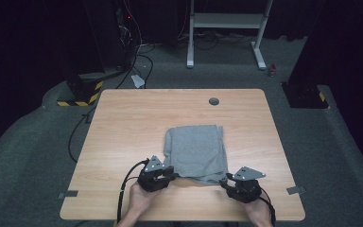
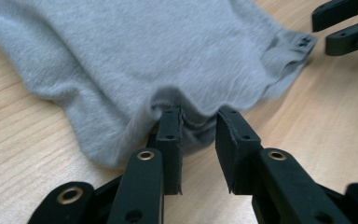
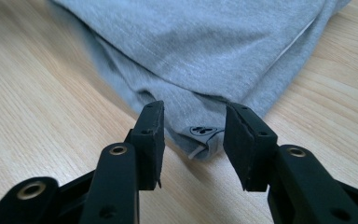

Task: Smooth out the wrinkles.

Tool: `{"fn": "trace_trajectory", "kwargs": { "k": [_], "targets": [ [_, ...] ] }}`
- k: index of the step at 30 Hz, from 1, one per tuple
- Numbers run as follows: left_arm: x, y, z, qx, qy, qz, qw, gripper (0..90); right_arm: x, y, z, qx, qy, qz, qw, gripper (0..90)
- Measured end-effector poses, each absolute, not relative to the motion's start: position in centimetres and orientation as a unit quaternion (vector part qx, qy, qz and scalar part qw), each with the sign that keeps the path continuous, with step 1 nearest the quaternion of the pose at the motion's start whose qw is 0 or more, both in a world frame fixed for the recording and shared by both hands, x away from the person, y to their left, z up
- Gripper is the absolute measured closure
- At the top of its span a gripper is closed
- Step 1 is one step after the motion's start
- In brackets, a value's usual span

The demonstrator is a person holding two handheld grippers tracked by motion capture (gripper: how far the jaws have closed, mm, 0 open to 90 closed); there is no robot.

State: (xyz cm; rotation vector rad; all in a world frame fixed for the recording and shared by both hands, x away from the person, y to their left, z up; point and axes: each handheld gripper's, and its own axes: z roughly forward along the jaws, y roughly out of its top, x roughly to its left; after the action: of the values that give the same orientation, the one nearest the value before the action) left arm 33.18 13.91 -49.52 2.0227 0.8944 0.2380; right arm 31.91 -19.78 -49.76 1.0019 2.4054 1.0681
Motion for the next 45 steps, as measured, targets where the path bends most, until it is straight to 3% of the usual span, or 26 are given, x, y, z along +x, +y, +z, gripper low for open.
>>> {"fn": "trace_trajectory", "kwargs": {
  "k": [6,13,15,17,21,26,29,33,36,40,45],
  "targets": [
    [32.7,14.0,-48.0,0.808,0.360,0.118,0.451,65.5,33.0,-19.7,-49.5,0.378,0.828,0.381,0.165,58.5],
    [34.7,12.9,-49.1,0.820,0.378,0.129,0.409,59.5,36.4,-18.0,-49.8,0.422,0.817,0.350,0.176,55.9],
    [35.3,12.5,-49.8,0.825,0.384,0.129,0.395,58.5,37.3,-17.6,-50.3,0.428,0.822,0.331,0.177,62.5],
    [35.6,12.3,-50.4,0.827,0.394,0.124,0.382,56.7,37.5,-17.5,-50.6,0.427,0.826,0.329,0.165,77.6],
    [35.7,12.1,-51.4,0.831,0.405,0.125,0.361,52.4,36.2,-18.3,-49.1,0.408,0.825,0.348,0.180,85.0],
    [35.3,11.9,-51.6,0.833,0.397,0.137,0.361,51.9,34.5,-19.7,-48.2,0.402,0.823,0.363,0.173,85.1],
    [35.1,11.7,-51.4,0.838,0.392,0.134,0.356,51.0,33.8,-20.1,-49.5,0.401,0.837,0.337,0.159,84.2],
    [35.5,11.9,-50.6,0.826,0.401,0.133,0.373,48.2,33.9,-20.3,-50.4,0.412,0.835,0.333,0.150,63.8],
    [36.5,12.1,-49.9,0.813,0.412,0.135,0.389,47.5,34.1,-20.1,-49.3,0.414,0.822,0.354,0.168,57.9],
    [37.8,11.9,-49.7,0.804,0.420,0.135,0.399,49.2,35.3,-19.3,-48.6,0.415,0.819,0.352,0.182,58.2],
    [39.5,11.7,-50.5,0.809,0.430,0.129,0.379,60.0,38.0,-18.4,-50.0,0.438,0.819,0.313,0.198,69.6]
  ]
}}
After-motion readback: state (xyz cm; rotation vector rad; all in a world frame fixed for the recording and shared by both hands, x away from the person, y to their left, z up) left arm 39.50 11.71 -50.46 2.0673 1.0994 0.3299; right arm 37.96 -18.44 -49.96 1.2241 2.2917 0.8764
